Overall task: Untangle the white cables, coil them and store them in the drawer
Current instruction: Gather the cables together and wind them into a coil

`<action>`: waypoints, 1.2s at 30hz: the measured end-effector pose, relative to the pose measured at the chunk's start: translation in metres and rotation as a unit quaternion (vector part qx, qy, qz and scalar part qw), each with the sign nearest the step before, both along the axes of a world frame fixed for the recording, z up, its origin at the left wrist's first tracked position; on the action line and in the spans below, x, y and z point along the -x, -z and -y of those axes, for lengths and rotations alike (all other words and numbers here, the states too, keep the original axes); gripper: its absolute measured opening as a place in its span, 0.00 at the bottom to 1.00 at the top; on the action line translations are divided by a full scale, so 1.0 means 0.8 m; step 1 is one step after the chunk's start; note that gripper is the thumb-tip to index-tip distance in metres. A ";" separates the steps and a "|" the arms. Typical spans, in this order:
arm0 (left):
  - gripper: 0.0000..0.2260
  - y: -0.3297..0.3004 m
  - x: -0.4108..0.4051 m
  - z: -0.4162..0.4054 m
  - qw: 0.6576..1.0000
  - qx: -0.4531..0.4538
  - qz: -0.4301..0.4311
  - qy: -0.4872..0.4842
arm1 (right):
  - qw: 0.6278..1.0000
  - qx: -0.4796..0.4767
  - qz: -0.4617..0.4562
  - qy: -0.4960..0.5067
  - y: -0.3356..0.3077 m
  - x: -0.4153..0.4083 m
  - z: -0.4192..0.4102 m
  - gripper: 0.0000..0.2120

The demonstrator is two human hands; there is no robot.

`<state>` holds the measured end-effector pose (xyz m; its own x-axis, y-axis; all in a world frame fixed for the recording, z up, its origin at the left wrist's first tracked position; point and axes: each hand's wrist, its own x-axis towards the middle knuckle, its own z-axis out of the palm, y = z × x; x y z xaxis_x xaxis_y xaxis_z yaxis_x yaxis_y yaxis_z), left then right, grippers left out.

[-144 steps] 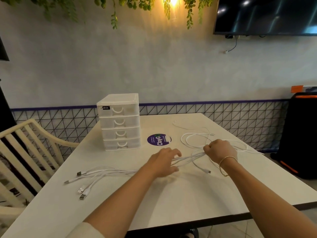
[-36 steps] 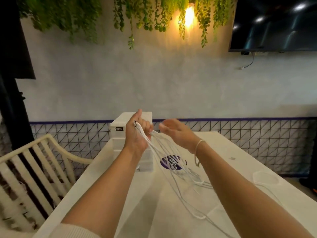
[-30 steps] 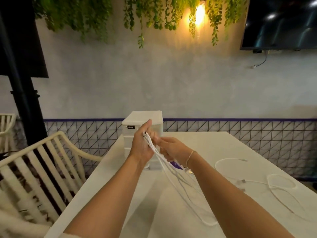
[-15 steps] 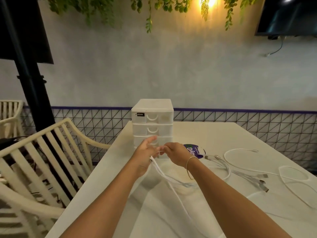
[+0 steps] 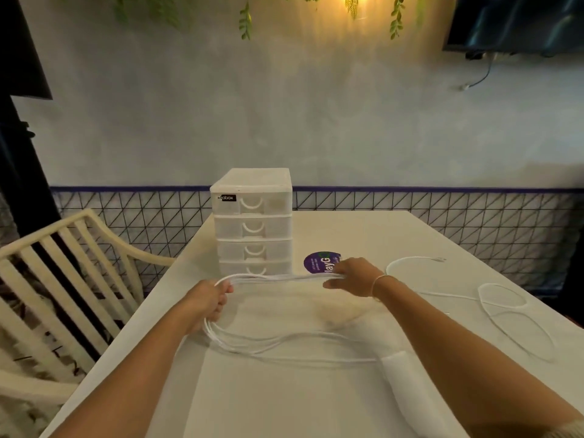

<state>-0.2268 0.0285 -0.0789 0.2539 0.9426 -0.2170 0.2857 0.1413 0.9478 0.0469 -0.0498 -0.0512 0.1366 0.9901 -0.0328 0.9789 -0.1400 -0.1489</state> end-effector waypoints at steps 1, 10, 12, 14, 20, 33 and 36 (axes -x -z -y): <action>0.12 0.005 0.003 -0.004 1.000 -0.007 -0.017 -0.002 | 1.000 0.001 0.013 0.014 -0.001 -0.018 0.005 0.18; 0.12 0.026 0.008 -0.025 0.990 -0.059 -0.126 0.003 | 0.988 0.066 0.062 0.123 -0.014 -0.122 0.045 0.19; 0.12 0.028 0.010 -0.030 0.989 -0.067 -0.135 0.000 | 0.983 0.100 0.077 0.133 -0.016 -0.129 0.048 0.20; 0.11 0.030 0.014 -0.035 0.988 -0.073 -0.139 -0.007 | 0.977 0.125 0.086 0.147 -0.014 -0.136 0.051 0.22; 0.10 0.031 0.013 -0.042 0.970 -0.104 -0.220 0.011 | 0.970 0.134 0.105 0.171 0.006 -0.133 0.041 0.22; 0.23 0.033 0.006 -0.034 0.948 -0.164 -0.272 0.008 | 0.944 0.075 0.223 0.232 0.028 -0.146 0.031 0.16; 0.22 0.035 0.004 -0.037 0.940 -0.168 -0.296 0.020 | 0.923 0.041 0.303 0.234 0.028 -0.146 0.028 0.15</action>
